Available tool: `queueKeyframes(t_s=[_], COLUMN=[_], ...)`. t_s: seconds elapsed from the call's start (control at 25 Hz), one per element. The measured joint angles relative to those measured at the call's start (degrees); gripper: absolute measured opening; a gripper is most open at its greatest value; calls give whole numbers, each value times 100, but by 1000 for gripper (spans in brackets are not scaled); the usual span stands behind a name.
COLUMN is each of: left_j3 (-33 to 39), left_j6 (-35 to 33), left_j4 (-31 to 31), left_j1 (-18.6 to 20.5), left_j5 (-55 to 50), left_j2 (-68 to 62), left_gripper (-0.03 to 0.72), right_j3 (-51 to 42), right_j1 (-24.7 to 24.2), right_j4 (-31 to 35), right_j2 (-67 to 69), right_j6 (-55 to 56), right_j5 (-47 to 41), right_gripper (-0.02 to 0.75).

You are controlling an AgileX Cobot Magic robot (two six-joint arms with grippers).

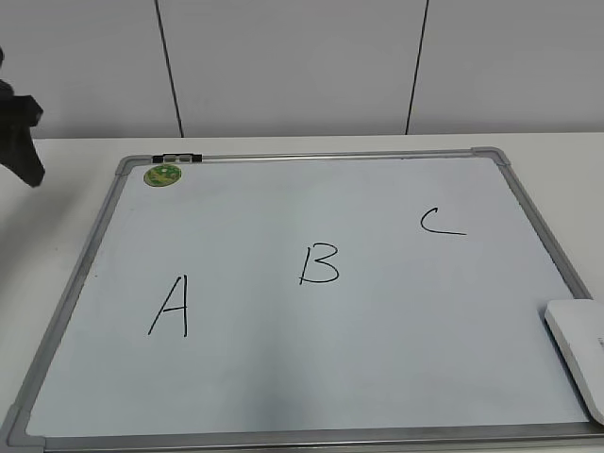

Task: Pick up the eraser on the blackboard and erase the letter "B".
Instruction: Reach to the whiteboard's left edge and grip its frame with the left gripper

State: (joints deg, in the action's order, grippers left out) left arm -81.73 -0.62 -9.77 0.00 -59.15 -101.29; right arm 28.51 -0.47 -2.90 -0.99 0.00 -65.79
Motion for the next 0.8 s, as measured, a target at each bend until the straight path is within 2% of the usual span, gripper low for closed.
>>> queueKeyframes(t_s=[0.24,0.52,0.8], left_j3=[-435,-472,-472], left_j6=[0,135,173], left_j4=[23,442,551], left_j1=[-192,-280,-280], left_j5=[-226,-236,-76], left_j2=[-783,-1182,-1496], left_gripper=[433,429,428], right_j3=[0,0,0], right_j1=[0,0,0], right_j4=[0,0,0], right_j2=[0,0,0], right_j6=[0,-31,0], right_j5=[0,0,0], right_gripper=[521,521,520])
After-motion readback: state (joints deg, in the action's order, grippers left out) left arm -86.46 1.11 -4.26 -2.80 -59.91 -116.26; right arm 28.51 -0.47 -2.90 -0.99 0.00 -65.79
